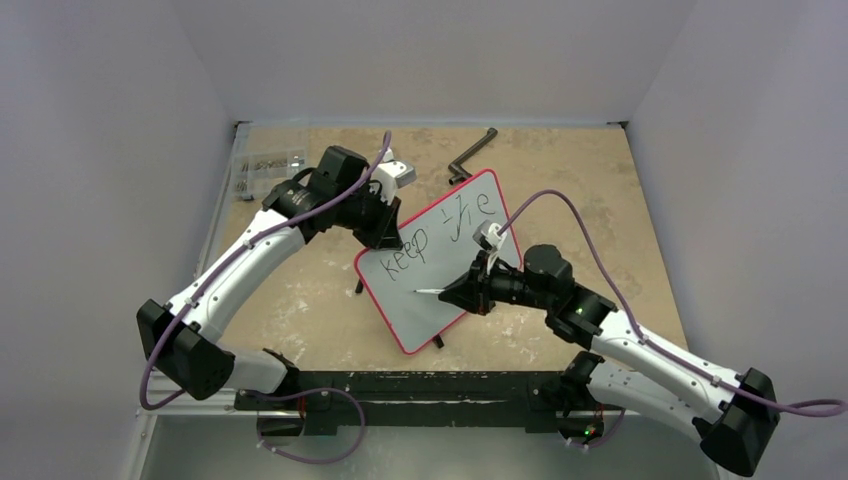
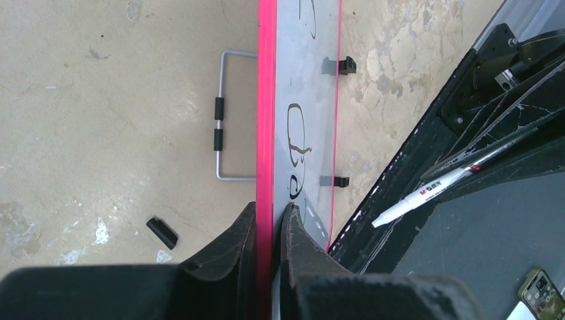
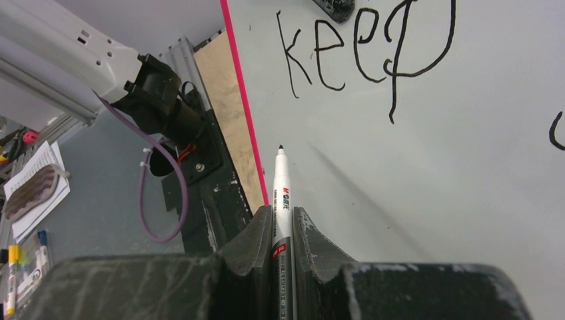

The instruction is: Write a sentence on the whiteboard

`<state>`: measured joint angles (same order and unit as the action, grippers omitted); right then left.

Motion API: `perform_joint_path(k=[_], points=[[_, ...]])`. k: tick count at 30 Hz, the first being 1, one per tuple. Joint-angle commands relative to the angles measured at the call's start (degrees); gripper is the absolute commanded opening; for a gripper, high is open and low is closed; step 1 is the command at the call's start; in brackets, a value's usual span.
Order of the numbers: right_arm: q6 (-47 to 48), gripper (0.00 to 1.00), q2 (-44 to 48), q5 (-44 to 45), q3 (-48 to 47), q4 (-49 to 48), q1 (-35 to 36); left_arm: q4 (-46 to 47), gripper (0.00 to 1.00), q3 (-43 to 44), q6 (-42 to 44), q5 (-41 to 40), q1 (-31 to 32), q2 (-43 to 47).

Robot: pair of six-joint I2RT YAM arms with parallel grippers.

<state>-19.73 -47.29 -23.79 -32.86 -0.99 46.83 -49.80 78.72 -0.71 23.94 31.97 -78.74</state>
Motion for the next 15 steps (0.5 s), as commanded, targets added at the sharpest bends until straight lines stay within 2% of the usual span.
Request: perform_joint_path(k=[1,13,15], points=[[2.14,0.00,-0.07,1.51,-0.01,-6.02,0.36,-4.54,0.00,-3.35,5.03,-19.21,-0.24,-1.51],[6.84,0.00,-2.32,-0.42,-0.12,-7.39,2.54,-4.01,0.00,-3.30,5.22,-20.08,-1.85,-4.28],[7.03,0.00,-3.37,1.34,-0.76,-7.25,3.43,-3.98,0.00,-3.52,5.21,-20.14,-2.03,-4.25]])
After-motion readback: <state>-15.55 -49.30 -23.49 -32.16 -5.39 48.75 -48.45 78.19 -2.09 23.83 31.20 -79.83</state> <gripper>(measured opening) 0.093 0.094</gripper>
